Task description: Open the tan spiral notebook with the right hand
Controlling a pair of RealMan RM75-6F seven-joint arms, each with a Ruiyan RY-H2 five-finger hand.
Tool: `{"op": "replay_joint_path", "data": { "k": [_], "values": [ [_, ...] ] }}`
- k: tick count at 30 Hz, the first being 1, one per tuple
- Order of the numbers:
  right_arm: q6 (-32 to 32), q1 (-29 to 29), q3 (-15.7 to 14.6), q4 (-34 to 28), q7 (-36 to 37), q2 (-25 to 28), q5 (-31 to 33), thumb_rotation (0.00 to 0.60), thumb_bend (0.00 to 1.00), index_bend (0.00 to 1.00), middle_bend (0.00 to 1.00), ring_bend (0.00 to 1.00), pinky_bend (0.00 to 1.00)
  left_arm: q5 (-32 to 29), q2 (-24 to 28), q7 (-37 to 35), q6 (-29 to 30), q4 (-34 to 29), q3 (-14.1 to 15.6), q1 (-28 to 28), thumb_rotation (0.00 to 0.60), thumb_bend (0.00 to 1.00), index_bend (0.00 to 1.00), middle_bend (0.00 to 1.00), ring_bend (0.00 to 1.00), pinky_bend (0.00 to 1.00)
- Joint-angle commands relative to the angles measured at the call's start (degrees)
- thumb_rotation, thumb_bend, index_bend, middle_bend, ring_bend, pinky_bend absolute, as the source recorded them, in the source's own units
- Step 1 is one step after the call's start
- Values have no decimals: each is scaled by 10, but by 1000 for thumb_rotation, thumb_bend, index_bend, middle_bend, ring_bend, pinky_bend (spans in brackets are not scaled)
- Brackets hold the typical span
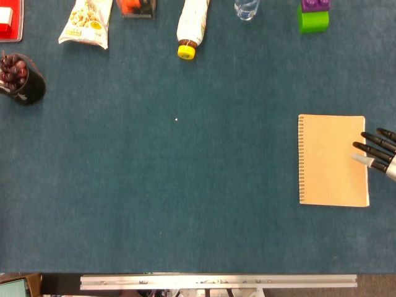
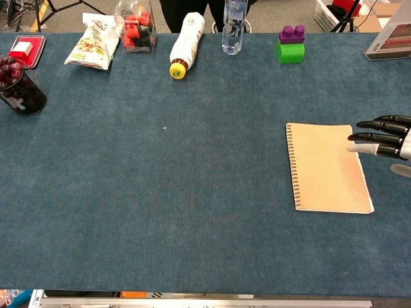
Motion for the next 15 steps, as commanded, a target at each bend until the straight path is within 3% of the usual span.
{"op": "replay_joint_path", "data": {
  "k": [1, 15],
  "values": [
    [-6, -2, -4, 17, 2, -9, 0, 600, 442, 107, 107, 52, 171, 0, 0, 0, -1, 0, 0, 0, 600, 222, 468, 419, 418, 516],
    [13, -11, -5, 74, 18, -39, 7, 600, 461, 93, 100, 49, 170, -2, 0, -1, -2, 1, 0, 0, 600, 222, 468, 420, 417, 516]
  ]
}}
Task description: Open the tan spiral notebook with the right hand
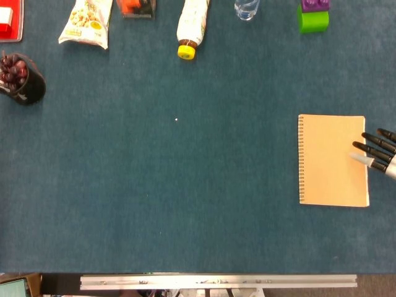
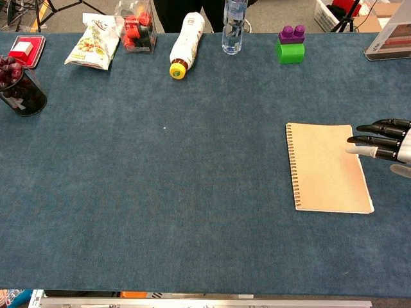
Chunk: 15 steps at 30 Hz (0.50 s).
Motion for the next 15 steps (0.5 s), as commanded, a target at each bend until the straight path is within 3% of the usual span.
{"op": "replay_joint_path", "data": {
  "k": [1, 15],
  "values": [
    [7, -2, -1, 12, 7, -7, 1, 600, 462, 94, 100, 49, 169, -1, 0, 1, -1, 0, 0, 0, 600, 222, 468, 420, 417, 516],
    [-6, 2, -16, 56, 28, -40, -4, 600, 460, 93, 101, 49, 169, -4, 0, -1, -5, 1, 0, -1, 600, 222, 468, 419, 417, 516]
  ]
}}
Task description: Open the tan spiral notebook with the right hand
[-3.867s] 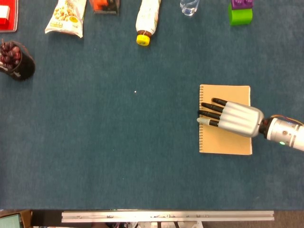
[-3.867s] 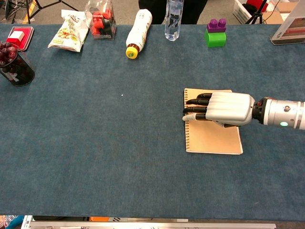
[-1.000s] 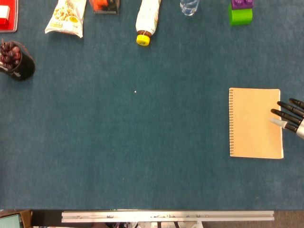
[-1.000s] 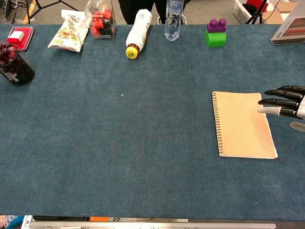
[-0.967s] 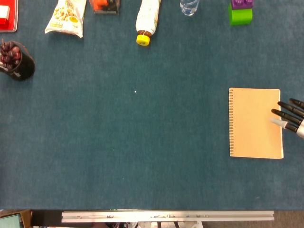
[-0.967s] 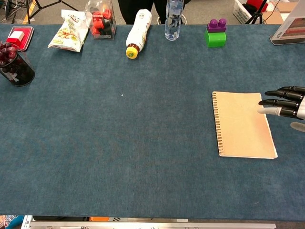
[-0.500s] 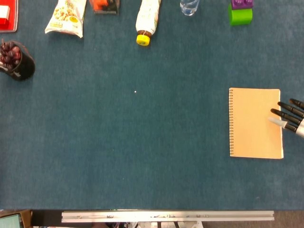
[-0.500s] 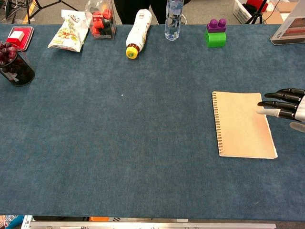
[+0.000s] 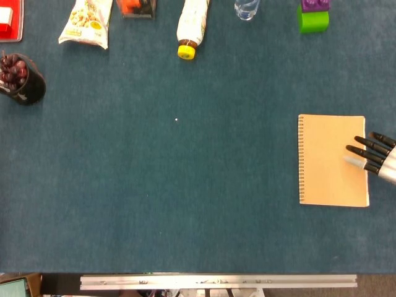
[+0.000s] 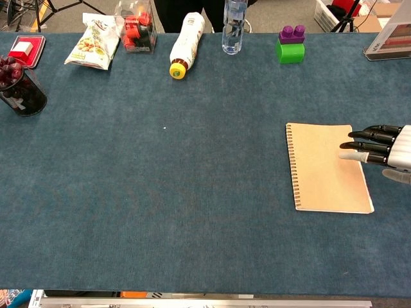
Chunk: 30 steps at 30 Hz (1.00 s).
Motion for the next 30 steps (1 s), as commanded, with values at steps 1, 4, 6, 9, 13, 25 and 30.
{"op": "replay_joint_path", "data": {
  "k": [1, 4, 6, 9, 13, 25, 30],
  "values": [
    [-2, 1, -2, 2, 1, -2, -1, 600, 460, 93, 101, 49, 169, 1, 0, -1, 0, 0, 0, 0, 600, 222, 468, 419, 418, 516],
    [-1, 2, -4, 3, 1, -5, 0, 600, 454, 88, 100, 47, 169, 0, 0, 0, 0, 0, 0, 0, 600, 222, 468, 419, 418, 516],
    [-2, 2, -3, 3, 0, -6, 2, 600, 413, 69, 94, 36, 168, 0, 0, -1, 0, 0, 0, 0, 600, 222, 468, 419, 418, 516],
    [-4, 1, -1, 4, -4, -8, 6, 600, 224, 23, 71, 12, 160, 0, 0, 0, -1, 0, 0, 0, 600, 222, 468, 419, 417, 516],
    [-9, 0, 2, 2, -12, -9, 12, 600, 13, 0, 40, 0, 135, 0, 0, 0, -1, 0, 0, 0, 600, 222, 468, 419, 418, 516],
    [-7, 8, 5, -5, -19, -18, 17, 600, 0, 0, 30, 0, 129, -1, 0, 1, -1, -1, 0, -1, 600, 222, 468, 419, 417, 516],
    [-11, 13, 4, -6, -21, -24, 17, 600, 6, 0, 30, 0, 129, -1, 1, 0, 0, -1, 0, 0, 600, 222, 468, 420, 418, 516]
  ]
}}
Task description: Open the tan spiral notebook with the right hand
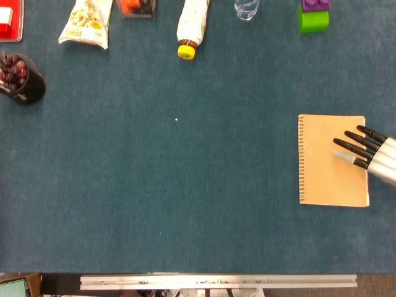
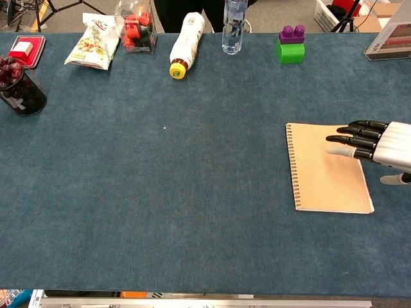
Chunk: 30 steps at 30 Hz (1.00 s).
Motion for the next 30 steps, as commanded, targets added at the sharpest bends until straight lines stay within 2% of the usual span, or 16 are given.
{"op": "replay_joint_path", "data": {
  "k": [1, 30],
  "values": [
    [-3, 2, -1, 0, -1, -3, -1, 600, 7, 0, 30, 0, 129, 0, 0, 0, 0, 0, 0, 0, 600, 221, 468, 419, 418, 516],
    [-22, 10, -2, 12, 5, -32, 6, 600, 82, 0, 30, 0, 129, 1, 1, -3, 0, 0, 0, 0, 600, 222, 468, 419, 417, 516]
  ]
}}
